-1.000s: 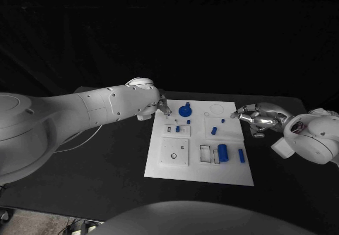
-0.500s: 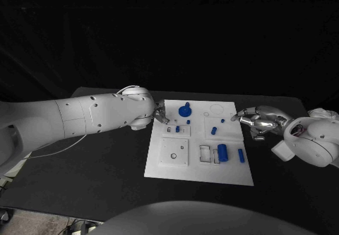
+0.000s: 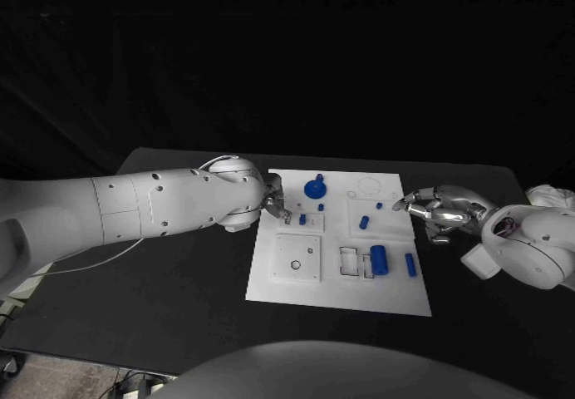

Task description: Assemble the parts on the task board

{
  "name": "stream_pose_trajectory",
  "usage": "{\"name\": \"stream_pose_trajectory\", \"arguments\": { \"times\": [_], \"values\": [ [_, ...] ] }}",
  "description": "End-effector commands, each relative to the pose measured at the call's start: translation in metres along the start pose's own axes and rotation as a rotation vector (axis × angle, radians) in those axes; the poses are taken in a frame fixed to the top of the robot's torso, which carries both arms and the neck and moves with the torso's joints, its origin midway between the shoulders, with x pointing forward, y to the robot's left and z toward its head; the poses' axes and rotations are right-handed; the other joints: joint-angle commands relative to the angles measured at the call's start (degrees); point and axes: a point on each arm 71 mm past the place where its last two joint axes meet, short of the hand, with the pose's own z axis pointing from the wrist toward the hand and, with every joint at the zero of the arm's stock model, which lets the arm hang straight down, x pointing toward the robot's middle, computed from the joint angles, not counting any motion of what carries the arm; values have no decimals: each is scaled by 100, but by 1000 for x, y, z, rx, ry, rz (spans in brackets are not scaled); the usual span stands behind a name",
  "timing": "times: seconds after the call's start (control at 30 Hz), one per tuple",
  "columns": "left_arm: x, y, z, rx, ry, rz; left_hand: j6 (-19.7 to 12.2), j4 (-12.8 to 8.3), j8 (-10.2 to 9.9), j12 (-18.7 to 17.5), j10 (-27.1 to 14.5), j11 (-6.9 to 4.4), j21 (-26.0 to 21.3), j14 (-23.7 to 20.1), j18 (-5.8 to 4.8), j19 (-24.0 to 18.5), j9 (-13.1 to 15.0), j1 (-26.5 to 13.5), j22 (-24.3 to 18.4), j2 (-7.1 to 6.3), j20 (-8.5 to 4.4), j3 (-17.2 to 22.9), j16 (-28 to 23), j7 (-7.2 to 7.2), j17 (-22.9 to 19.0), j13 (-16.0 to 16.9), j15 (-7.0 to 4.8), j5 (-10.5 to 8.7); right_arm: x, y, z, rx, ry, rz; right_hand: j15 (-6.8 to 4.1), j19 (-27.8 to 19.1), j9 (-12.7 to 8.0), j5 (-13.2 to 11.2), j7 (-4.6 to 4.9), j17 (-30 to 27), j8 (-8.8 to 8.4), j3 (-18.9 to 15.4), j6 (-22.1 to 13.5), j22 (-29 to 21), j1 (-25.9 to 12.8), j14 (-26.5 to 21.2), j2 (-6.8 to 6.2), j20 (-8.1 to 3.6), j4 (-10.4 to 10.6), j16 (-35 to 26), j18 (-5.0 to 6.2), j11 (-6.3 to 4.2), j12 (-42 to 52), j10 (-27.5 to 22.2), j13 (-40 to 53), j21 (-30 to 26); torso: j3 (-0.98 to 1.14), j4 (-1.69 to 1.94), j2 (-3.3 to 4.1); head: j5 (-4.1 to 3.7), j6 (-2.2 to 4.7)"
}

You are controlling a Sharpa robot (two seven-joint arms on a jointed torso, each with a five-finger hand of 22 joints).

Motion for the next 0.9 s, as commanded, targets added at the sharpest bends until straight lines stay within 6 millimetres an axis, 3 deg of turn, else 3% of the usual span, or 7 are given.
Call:
{"name": "stream_pose_trajectory", "arguments": {
  "times": [0.03,0.9],
  "values": [
    [1,-3,0,6,-15,-18,239,5,-44,13,583,-38,-27,614,-16,456,-10,19,1385,-36,-44,43,14,-220,1509,1499,-44,-41,2,-1,0,-4,10,-4,-2,-28,9,-8,-43,1201,40,37,9,776,-4,254,-54,7,7,-22,119,-32,0,116,1146,-40,-2,1,5,-15,-1],
    [8,-5,7,15,-2,1,221,-10,-78,13,583,-38,-44,614,-12,448,-17,39,1378,-34,-48,92,14,-217,1509,1499,-46,-68,3,-1,0,-10,10,-2,-5,-36,12,-11,-43,1199,43,60,8,773,-1,252,-64,5,7,-23,121,-32,0,115,1145,-49,-1,2,4,-18,-1]
  ]
}}
